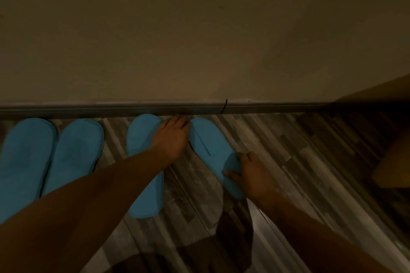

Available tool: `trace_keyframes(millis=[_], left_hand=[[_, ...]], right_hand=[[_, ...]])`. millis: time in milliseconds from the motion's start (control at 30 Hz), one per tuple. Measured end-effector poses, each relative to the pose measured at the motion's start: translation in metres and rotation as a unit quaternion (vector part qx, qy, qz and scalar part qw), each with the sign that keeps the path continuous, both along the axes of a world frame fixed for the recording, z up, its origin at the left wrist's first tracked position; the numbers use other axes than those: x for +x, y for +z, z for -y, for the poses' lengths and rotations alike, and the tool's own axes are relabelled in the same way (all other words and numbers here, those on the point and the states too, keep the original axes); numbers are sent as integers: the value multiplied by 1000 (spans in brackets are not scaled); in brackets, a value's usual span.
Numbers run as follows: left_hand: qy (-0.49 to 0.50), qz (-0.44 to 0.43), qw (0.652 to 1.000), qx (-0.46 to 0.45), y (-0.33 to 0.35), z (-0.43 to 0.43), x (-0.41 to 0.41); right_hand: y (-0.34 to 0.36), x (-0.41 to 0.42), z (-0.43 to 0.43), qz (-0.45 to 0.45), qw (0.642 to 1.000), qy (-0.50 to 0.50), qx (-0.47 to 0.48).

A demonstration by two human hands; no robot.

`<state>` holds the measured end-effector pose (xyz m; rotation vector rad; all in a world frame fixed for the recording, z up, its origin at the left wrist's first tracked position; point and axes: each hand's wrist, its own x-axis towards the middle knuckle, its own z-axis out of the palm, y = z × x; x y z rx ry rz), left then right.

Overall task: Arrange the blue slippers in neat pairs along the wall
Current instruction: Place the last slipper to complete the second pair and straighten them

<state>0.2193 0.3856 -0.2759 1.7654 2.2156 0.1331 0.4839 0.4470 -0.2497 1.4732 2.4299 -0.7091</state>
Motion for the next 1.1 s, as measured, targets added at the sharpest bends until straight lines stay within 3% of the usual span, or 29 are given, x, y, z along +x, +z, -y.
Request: trace_keyframes(millis=[133,300,400,533,833,967,1100], left_hand=[[15,34,999,11,-2,8,2],[20,135,988,76,6,45,25],[-46,134,990,-8,10,68,47],[-50,87,993,-66,-1,69,62],[-87,53,991,-85,11,59,37],[-126,40,990,-46,26,86,-5],[-118,46,989,-78,31,126,-57]], right_hand=[[-8,-5,34,-35,999,-12,-35],[-3,0,28,-46,997,67,17],[3,3,9,-25,979,202,10],[3,3,-11,24,951,309,-17],[-3,-17,19,36,963,267,-21],[5,-21,12,26,961,273,21],[8,-31,-3,28,957,289,15]])
